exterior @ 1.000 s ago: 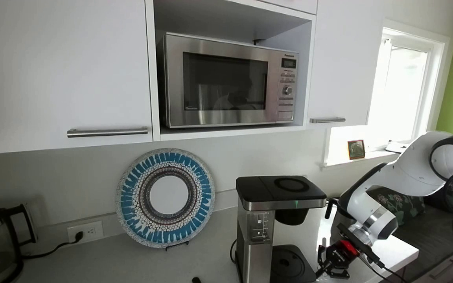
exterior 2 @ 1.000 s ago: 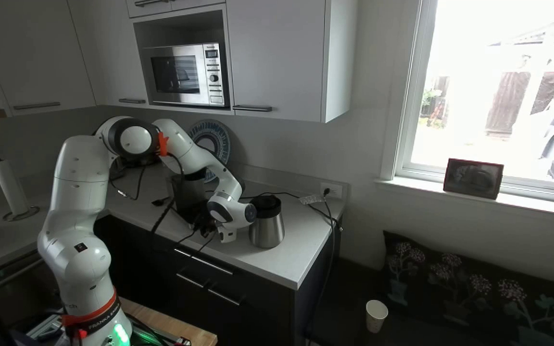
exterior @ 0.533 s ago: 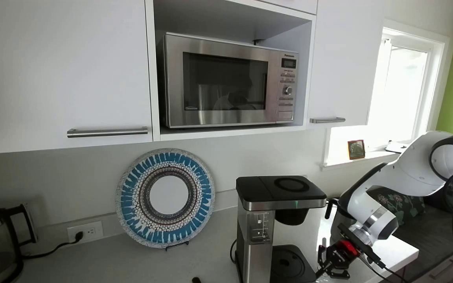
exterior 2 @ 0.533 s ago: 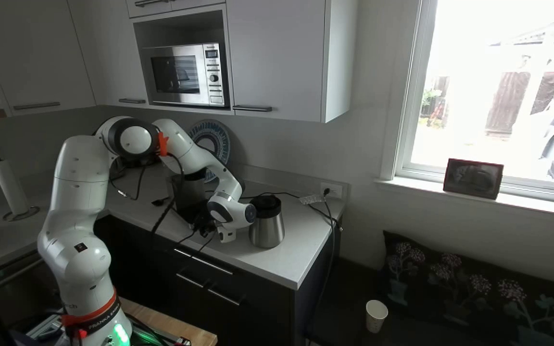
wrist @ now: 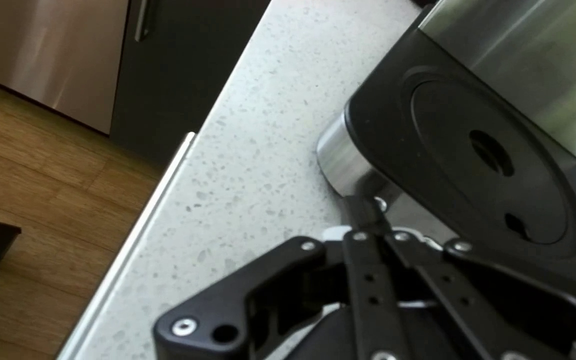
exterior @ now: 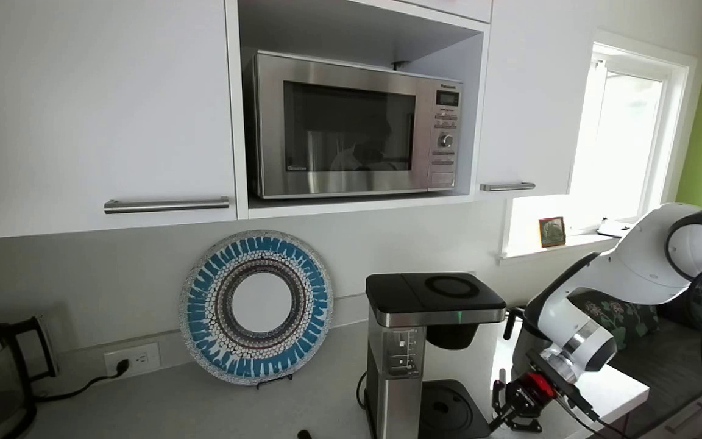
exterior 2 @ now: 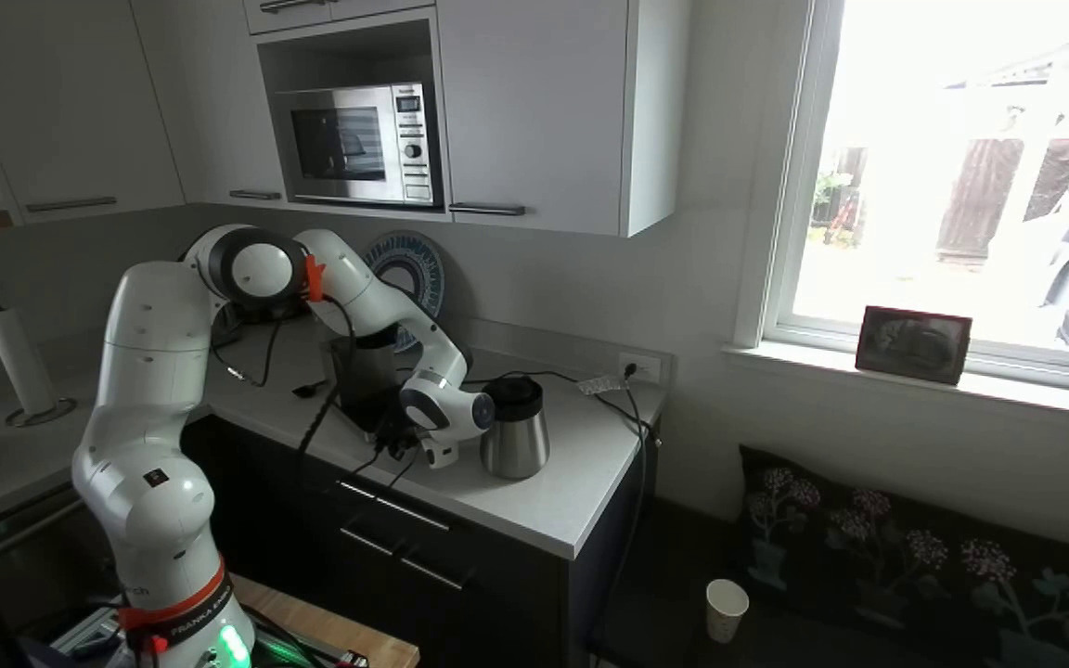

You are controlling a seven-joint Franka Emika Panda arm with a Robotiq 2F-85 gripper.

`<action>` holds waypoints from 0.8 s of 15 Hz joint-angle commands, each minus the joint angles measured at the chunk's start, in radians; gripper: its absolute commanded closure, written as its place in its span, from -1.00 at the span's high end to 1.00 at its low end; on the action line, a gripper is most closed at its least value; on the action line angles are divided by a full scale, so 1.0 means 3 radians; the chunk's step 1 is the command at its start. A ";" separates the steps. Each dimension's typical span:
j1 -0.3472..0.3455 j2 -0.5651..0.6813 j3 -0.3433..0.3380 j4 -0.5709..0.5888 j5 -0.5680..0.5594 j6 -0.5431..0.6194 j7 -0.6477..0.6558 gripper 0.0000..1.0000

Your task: Press a button on the coffee maker

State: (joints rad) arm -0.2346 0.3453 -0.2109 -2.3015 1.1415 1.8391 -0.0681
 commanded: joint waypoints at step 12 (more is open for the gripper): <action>0.0010 0.0082 0.0020 0.0004 0.0229 -0.0139 0.0214 -1.00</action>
State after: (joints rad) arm -0.2388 0.3483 -0.2118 -2.3041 1.1887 1.8344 -0.0444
